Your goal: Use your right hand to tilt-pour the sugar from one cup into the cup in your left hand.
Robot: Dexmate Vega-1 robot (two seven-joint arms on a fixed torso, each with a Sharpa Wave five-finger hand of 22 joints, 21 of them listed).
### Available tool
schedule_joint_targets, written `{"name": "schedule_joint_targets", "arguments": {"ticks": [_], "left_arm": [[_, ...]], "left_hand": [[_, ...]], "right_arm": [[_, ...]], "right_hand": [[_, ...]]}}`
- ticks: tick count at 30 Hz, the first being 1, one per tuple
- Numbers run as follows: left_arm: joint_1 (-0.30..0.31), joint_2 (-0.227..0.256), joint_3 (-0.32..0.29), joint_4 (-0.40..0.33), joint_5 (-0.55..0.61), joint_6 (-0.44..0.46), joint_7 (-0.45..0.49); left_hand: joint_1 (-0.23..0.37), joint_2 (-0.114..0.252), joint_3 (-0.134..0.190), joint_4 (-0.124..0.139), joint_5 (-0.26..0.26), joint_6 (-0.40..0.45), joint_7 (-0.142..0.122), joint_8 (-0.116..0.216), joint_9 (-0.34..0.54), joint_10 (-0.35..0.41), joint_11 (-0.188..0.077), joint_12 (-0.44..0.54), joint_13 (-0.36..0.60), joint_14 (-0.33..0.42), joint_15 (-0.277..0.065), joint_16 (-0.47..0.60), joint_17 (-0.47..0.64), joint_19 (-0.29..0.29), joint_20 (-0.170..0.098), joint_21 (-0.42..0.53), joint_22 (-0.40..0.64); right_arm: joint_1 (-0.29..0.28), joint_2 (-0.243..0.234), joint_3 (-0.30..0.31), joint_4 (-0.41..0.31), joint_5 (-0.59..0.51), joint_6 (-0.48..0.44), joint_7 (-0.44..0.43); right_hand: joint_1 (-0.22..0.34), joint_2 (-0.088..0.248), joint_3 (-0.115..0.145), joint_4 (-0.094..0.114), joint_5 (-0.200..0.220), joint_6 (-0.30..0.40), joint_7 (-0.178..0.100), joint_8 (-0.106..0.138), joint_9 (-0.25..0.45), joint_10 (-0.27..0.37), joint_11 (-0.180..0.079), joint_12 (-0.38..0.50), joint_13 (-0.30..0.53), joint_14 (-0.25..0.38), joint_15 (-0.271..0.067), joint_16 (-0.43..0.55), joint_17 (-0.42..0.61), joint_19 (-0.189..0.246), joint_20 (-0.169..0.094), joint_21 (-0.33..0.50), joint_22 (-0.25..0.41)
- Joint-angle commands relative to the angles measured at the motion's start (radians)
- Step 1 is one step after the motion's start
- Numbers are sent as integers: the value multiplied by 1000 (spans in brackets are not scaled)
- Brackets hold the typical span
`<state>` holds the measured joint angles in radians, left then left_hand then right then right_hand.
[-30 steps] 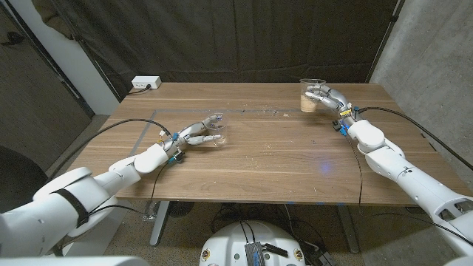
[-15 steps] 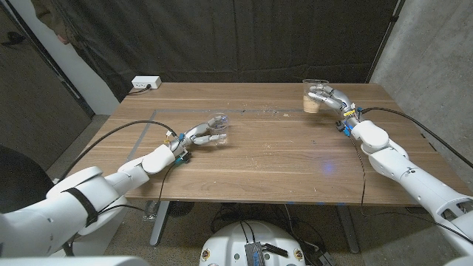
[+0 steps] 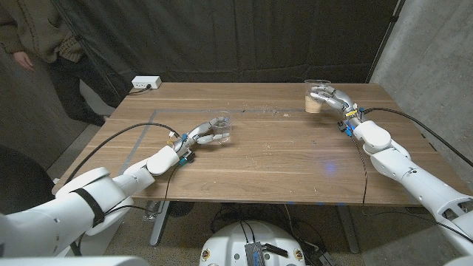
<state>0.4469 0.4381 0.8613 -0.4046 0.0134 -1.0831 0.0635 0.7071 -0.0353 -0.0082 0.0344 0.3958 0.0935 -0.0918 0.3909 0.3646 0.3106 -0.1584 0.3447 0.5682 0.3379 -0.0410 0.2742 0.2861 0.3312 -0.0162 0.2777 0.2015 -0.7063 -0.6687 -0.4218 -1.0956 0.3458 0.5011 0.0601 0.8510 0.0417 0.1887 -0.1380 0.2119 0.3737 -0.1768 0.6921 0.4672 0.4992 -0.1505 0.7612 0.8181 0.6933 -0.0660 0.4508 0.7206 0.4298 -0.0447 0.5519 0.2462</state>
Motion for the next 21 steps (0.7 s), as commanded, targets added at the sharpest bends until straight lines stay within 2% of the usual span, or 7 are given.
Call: {"name": "schedule_joint_targets", "arguments": {"ticks": [1,8,15,21], "left_arm": [[1,-30,-1,19,-59,-7,-37],[10,-47,-21,23,-109,-10,-70],[22,-64,-54,20,-147,-34,-91],[29,-89,-92,13,-185,-56,-127]], "left_hand": [[33,2,5,-13,2,38,2,19,8,34,-4,22,10,33,-121,10,11,61,-5,12,1],[76,15,12,-31,-6,83,8,45,15,69,-5,50,21,80,-131,19,25,108,-9,29,1],[100,21,16,-43,-11,93,11,54,18,81,-4,62,27,96,-134,20,33,136,-23,40,0],[116,30,19,-48,-19,109,14,65,22,95,-6,75,33,127,-132,28,42,162,-30,49,0]], "right_arm": [[1,-4,1,8,1,3,3],[4,-2,2,15,3,9,4],[12,15,4,50,11,39,8],[17,33,8,81,28,68,15]], "right_hand": [[4,10,6,0,7,17,-2,3,1,11,0,-1,4,7,-168,-4,3,-5,-95,6,-1],[6,11,7,-1,8,21,-5,4,0,11,-3,-3,6,8,-168,-7,5,-5,-95,8,-2],[7,12,8,-1,9,20,-5,3,-2,13,2,-4,6,9,-168,-9,7,-6,-96,9,-3],[9,14,9,-1,9,22,-5,4,-3,15,-5,-6,5,11,-169,-11,9,-7,-96,10,-3]]}}
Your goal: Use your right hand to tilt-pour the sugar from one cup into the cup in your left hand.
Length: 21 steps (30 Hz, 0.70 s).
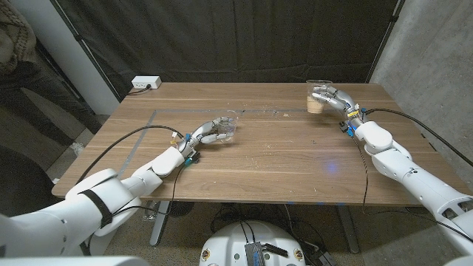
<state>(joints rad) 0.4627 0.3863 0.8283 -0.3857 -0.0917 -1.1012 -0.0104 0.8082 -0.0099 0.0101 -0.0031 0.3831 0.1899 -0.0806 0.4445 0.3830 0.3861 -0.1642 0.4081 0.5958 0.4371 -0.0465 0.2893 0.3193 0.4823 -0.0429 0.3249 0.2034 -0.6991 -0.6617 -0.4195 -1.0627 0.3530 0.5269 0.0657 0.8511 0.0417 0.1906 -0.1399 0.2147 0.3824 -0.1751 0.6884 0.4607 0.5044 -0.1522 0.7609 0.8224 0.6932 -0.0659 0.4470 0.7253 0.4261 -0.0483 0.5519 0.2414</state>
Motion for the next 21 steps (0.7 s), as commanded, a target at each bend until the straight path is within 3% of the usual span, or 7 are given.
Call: {"name": "schedule_joint_targets", "arguments": {"ticks": [1,8,10,14,21], "left_arm": [[13,-40,-64,-8,-84,-41,-59],[41,-42,-116,-69,-133,-38,-118],[75,-15,-134,-164,-153,4,-131],[163,66,-171,-435,-162,188,-107],[240,121,-225,-680,-197,410,-83]], "left_hand": [[17,6,1,-11,-7,14,5,12,4,20,1,12,6,28,-125,13,9,14,-3,3,-2],[25,12,2,-13,-13,23,9,18,7,24,0,19,9,34,-127,12,16,21,-6,6,-2],[26,13,2,-14,-15,23,9,19,8,23,1,20,10,34,-127,11,17,22,-8,6,-3],[28,15,1,-14,-18,23,10,21,9,22,0,21,12,34,-126,10,20,24,-8,6,-3],[30,16,-1,-15,-24,31,11,26,12,28,2,28,15,40,-127,9,25,28,-10,8,-3]], "right_arm": [[9,27,6,51,21,47,10],[-23,28,25,20,57,45,3],[-44,23,35,-8,72,34,-6],[-88,1,56,-78,91,5,-28],[-143,-19,92,-169,122,-34,-62]], "right_hand": [[9,14,7,1,6,14,-8,8,3,10,-3,-6,1,11,-169,-7,5,-3,-93,10,1],[12,17,8,0,6,17,-10,9,2,11,-3,-7,1,14,-169,-8,7,-4,-93,11,1],[13,17,9,0,6,19,-10,10,2,11,-3,-8,2,15,-169,-9,8,-4,-93,12,1],[15,18,10,-1,5,20,-10,10,1,13,-4,-7,4,15,-169,-10,10,-5,-93,12,0],[17,20,11,-1,4,24,-10,12,0,15,-3,-10,2,18,-169,-12,13,-6,-93,14,0]]}}
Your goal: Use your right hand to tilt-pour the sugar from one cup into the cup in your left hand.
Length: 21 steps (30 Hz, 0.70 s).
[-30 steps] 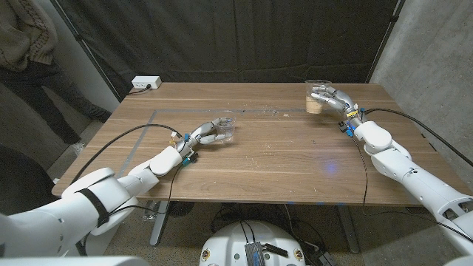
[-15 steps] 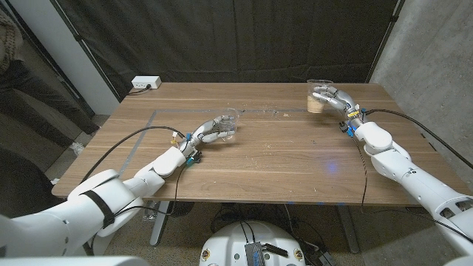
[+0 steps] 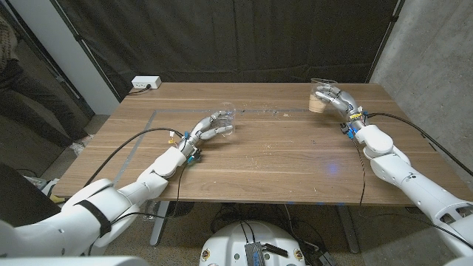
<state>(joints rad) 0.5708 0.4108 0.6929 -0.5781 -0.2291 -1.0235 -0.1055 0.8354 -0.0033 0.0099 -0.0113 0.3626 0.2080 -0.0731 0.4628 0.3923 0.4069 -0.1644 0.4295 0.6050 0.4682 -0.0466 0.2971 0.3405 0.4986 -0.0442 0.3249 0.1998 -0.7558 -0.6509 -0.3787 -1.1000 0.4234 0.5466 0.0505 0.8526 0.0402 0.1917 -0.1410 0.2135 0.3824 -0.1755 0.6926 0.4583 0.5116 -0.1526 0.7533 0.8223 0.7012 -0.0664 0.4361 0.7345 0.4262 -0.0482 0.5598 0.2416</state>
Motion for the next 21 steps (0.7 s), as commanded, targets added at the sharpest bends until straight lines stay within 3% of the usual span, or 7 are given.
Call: {"name": "schedule_joint_targets", "arguments": {"ticks": [1,7,21], "left_arm": [[137,103,-94,-512,-60,357,14],[141,125,-110,-604,-53,464,11],[152,142,-140,-727,-35,547,32]], "left_hand": [[4,10,-1,-7,-5,14,4,9,3,8,2,7,7,11,-127,1,5,11,-8,8,1],[4,13,-3,-6,-10,21,6,14,6,10,3,12,10,16,-127,0,10,12,-8,8,1],[2,17,-9,-4,-22,26,4,21,11,16,3,22,15,25,-126,-4,19,12,-8,7,1]], "right_arm": [[-91,-31,54,-137,57,-56,-46],[-106,-29,69,-156,75,-64,-45],[-103,-3,86,-159,89,-46,-48]], "right_hand": [[16,22,9,0,5,24,-11,7,2,9,2,-2,2,11,-169,-1,5,-5,-94,7,-1],[17,24,10,1,4,24,-8,7,0,11,-2,-4,1,13,-169,-2,7,-5,-94,8,-1],[15,31,11,5,-1,29,-9,7,-4,10,-1,-10,-2,18,-169,-4,12,-7,-95,10,-2]]}}
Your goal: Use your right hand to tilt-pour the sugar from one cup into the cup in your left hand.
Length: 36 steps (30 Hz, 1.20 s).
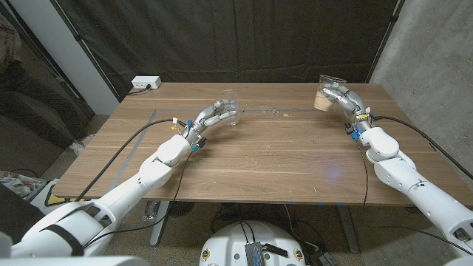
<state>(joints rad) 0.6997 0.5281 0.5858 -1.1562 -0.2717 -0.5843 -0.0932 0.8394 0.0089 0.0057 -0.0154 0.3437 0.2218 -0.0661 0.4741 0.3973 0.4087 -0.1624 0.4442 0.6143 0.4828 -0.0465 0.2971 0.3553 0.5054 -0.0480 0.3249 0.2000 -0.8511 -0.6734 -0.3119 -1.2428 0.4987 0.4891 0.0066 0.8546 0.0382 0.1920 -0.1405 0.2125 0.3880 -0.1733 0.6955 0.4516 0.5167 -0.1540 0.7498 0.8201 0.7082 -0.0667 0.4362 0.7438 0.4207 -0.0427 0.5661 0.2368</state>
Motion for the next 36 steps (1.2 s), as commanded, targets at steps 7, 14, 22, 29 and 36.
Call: {"name": "schedule_joint_targets", "arguments": {"ticks": [7,14,22,29,36], "left_arm": [[30,38,-42,-188,-27,171,-3],[26,41,-44,-201,-42,213,-15],[-2,32,-36,-177,-49,233,-37],[-36,21,-23,-137,-56,242,-74],[-62,12,-13,-105,-58,243,-99]], "left_hand": [[-3,6,-8,2,-8,12,1,12,8,6,0,7,9,12,-126,-7,9,3,0,6,1],[1,11,-10,1,-15,-4,2,8,11,-9,9,7,13,-1,-123,-18,15,-2,8,4,1],[5,18,-10,1,-21,2,5,13,13,-3,8,14,16,8,-122,-19,20,-10,13,1,2],[5,22,-11,3,-27,2,7,14,15,-1,8,18,18,10,-120,-22,24,-14,14,0,2],[4,24,-14,4,-32,13,6,20,17,5,9,23,20,16,-122,-23,27,-14,13,0,2]], "right_arm": [[-18,7,25,-44,21,-11,1],[-20,13,32,-33,21,7,0],[-16,-2,41,-49,-1,-3,-23],[-1,-30,42,-65,-31,-15,-22],[15,-55,41,-81,-49,-34,-14]], "right_hand": [[12,38,11,6,-4,22,-11,4,2,8,0,-7,-1,13,-169,-5,6,-1,-102,6,3],[14,39,12,5,-9,24,-10,4,-1,14,1,-8,-2,15,-169,-6,9,2,-101,10,2],[15,40,11,4,-12,26,-10,6,1,16,3,-8,0,16,-169,-8,13,3,-101,12,2],[15,40,11,4,-15,30,-12,9,2,18,3,-12,-3,18,-169,-10,15,2,-100,14,1],[15,40,10,3,-17,31,-14,10,3,13,4,-15,-2,17,-169,-13,17,0,-99,15,1]]}}
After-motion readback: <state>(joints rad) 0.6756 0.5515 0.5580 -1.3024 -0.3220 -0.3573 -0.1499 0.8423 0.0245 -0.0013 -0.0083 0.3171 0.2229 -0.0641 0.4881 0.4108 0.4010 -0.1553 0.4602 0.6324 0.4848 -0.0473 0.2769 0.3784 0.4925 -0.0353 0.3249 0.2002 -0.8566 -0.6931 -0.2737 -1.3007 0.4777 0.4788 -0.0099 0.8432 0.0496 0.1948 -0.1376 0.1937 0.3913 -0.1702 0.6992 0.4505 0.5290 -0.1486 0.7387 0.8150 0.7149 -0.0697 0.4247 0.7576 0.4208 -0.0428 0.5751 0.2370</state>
